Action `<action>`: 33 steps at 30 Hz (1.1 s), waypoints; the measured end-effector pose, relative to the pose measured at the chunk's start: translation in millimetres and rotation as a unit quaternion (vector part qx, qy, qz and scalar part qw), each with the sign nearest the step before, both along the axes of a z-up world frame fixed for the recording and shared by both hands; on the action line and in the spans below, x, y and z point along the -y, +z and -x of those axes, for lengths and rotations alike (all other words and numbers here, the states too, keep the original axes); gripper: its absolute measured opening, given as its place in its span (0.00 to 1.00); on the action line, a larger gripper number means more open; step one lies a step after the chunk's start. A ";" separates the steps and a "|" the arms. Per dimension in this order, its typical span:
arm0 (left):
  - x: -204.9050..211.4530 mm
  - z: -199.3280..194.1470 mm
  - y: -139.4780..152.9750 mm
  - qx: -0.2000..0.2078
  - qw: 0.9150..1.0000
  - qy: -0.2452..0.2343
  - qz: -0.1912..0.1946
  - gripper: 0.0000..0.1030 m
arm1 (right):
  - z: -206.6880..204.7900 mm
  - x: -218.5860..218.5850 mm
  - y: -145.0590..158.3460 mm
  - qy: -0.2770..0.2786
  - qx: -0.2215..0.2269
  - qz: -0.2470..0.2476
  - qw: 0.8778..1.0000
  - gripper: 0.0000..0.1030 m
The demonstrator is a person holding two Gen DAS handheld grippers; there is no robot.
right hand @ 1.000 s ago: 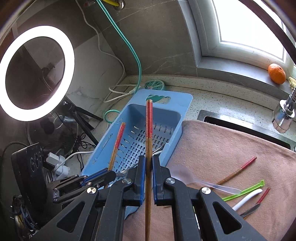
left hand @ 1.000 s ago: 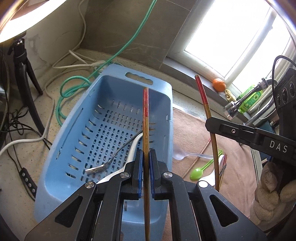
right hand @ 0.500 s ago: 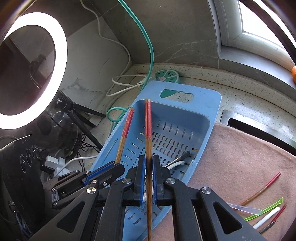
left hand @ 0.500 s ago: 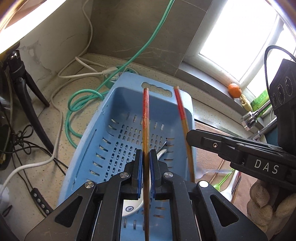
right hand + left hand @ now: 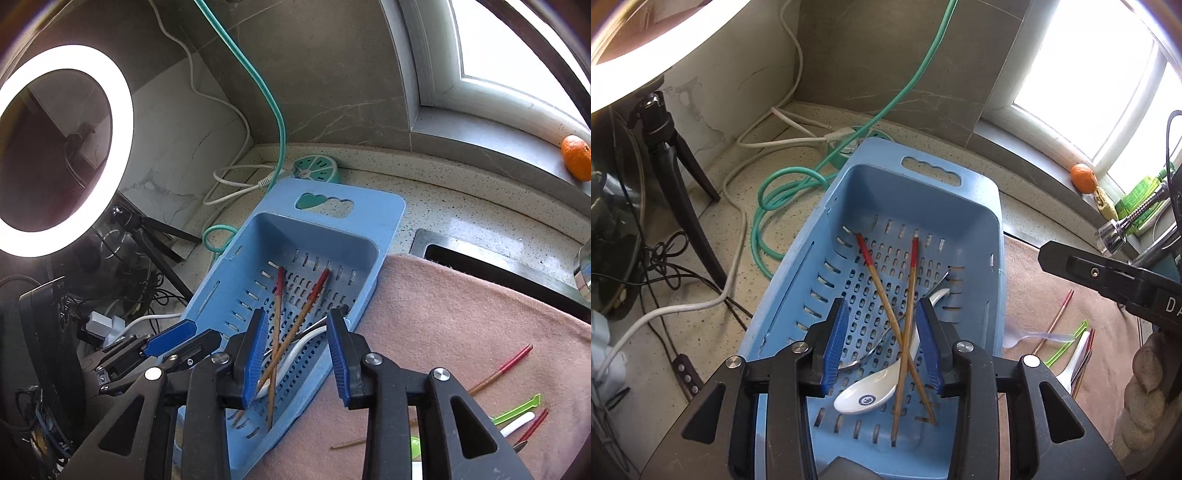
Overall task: Organize utensils
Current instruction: 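Move both tools back over the utensils on the towel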
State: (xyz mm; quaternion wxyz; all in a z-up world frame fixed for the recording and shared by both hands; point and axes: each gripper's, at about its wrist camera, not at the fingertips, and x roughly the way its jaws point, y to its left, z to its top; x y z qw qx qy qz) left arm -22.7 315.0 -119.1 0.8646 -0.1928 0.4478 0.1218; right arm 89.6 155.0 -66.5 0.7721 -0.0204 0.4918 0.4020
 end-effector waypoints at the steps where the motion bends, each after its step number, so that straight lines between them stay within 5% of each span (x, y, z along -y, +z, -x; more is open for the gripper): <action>1: 2.5 1.7 0.3 -0.002 1.000 0.001 -0.002 0.35 | 0.0 5.0 1.1 -0.002 0.001 0.000 1.000 0.29; 5: 12.6 10.3 1.8 -0.006 1.000 0.007 -0.007 0.46 | -0.1 24.8 6.2 -0.009 0.011 -0.001 1.000 0.30; 17: 67.0 32.7 19.5 0.011 1.000 -0.015 0.019 0.46 | 1.6 103.2 16.7 -0.026 0.027 -0.011 0.999 0.37; 21: 94.0 42.5 26.7 0.020 1.000 -0.018 0.017 0.64 | 4.1 137.3 18.5 -0.029 0.038 0.003 0.999 0.38; 29: 144.8 50.6 20.5 -0.004 1.000 -0.020 -0.008 0.67 | 5.9 205.8 17.8 -0.051 0.050 0.021 0.997 0.46; 33: 161.2 56.8 10.0 -0.010 1.000 -0.006 0.017 0.67 | 7.3 235.2 11.7 -0.064 0.052 0.030 0.996 0.52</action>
